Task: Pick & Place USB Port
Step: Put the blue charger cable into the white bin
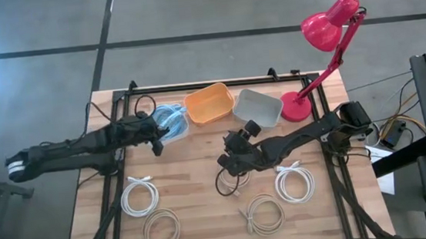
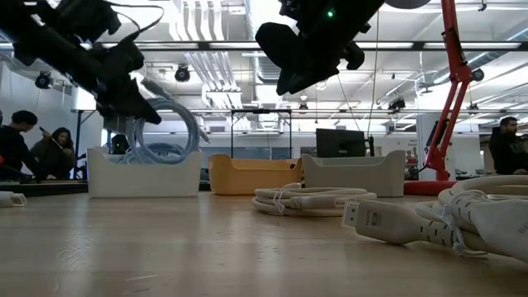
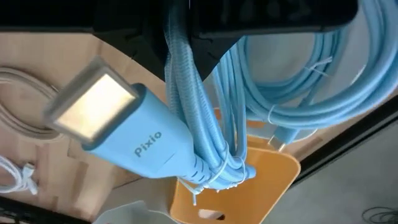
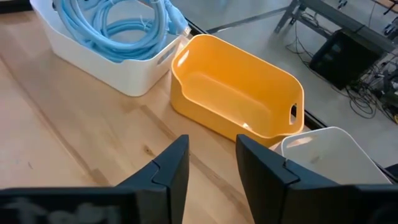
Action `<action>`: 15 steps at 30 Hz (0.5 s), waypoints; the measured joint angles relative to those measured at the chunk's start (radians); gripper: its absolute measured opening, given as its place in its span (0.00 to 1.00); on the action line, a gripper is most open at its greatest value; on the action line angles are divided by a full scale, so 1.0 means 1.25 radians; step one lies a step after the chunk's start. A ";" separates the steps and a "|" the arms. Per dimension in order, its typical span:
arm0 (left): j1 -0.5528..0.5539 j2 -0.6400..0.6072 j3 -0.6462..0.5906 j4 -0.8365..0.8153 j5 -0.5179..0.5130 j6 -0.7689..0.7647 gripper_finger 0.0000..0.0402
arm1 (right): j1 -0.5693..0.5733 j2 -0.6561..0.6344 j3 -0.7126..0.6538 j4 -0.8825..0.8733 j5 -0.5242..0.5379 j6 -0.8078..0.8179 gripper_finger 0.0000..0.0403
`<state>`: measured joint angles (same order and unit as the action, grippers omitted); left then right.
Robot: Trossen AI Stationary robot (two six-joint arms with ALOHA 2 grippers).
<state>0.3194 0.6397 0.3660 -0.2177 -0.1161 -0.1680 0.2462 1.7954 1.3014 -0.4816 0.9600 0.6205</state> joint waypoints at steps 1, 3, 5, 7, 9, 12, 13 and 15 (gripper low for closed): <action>0.010 -0.003 -0.008 0.006 0.002 0.000 0.07 | 0.000 0.000 0.000 0.000 0.000 0.000 0.31; 0.030 -0.005 -0.024 0.008 0.002 0.004 0.08 | 0.000 0.000 0.000 0.000 0.000 0.000 0.30; 0.045 -0.005 -0.034 0.007 0.001 0.008 0.10 | 0.000 0.000 0.000 0.000 0.000 0.000 0.31; 0.055 -0.004 -0.041 0.003 -0.001 0.006 0.12 | 0.000 0.000 0.000 0.000 0.000 0.000 0.31; 0.058 -0.004 -0.049 0.002 -0.010 0.004 0.13 | 0.000 0.000 0.000 0.000 0.000 0.000 0.32; 0.058 -0.004 -0.061 0.001 -0.059 0.000 0.13 | 0.000 0.000 0.000 0.000 0.000 0.000 0.33; 0.058 -0.004 -0.066 0.002 -0.077 -0.005 0.13 | 0.000 0.000 0.000 0.000 0.000 0.000 0.33; 0.059 -0.004 -0.076 0.002 -0.107 -0.019 0.14 | 0.000 0.000 0.000 0.000 0.000 0.000 0.33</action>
<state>0.3927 0.6346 0.2712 -0.2155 -0.2492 -0.1924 0.2459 1.7954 1.3014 -0.4816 0.9600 0.6205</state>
